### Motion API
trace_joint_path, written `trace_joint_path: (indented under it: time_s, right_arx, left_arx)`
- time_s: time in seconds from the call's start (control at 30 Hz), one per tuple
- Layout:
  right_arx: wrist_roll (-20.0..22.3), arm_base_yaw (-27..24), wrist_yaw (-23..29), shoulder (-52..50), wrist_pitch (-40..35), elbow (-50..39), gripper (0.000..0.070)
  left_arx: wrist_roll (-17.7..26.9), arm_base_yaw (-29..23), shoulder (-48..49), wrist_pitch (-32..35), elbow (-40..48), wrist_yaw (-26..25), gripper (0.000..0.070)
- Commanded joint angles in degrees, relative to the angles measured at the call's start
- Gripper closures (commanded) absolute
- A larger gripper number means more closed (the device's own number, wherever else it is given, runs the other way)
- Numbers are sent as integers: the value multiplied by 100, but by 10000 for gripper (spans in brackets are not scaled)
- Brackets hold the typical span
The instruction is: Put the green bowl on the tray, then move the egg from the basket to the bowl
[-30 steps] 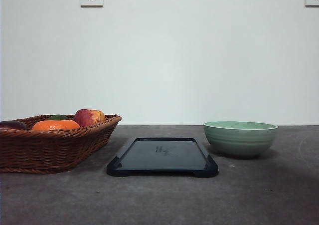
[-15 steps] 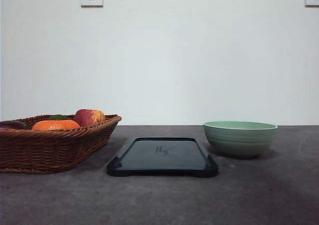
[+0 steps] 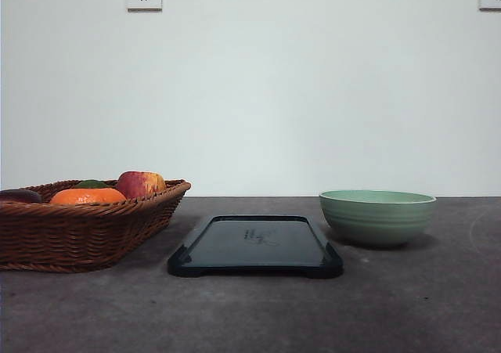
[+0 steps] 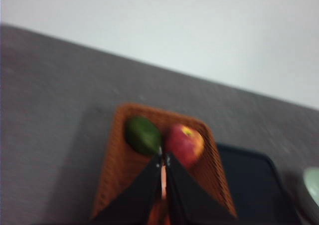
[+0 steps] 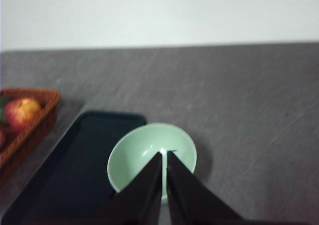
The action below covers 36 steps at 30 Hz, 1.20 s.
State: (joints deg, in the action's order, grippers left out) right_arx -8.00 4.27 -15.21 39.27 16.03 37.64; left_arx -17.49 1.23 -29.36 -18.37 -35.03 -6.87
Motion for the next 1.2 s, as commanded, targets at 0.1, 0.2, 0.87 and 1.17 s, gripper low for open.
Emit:
trace_joint_path:
  time_s: [0.1, 0.2, 0.87, 1.17]
  right_arx:
    - [99, 9, -47, 776, 450, 589, 694]
    - [106, 9, -121, 1246, 798, 938, 694]
    - [473, 9, -425, 2811, 1714, 1904, 570]
    - [-22, 9, -396, 2883, 1734, 1937, 339]
  left_arx:
    - [148, -9, -927, -403, -689, -532, 699]
    - [404, -2, -1488, -809, -1117, -642, 699]
    - [1298, 188, -3473, -2522, -2804, -1119, 639]
    - [1296, 188, -3473, -2498, -2804, -1117, 389]
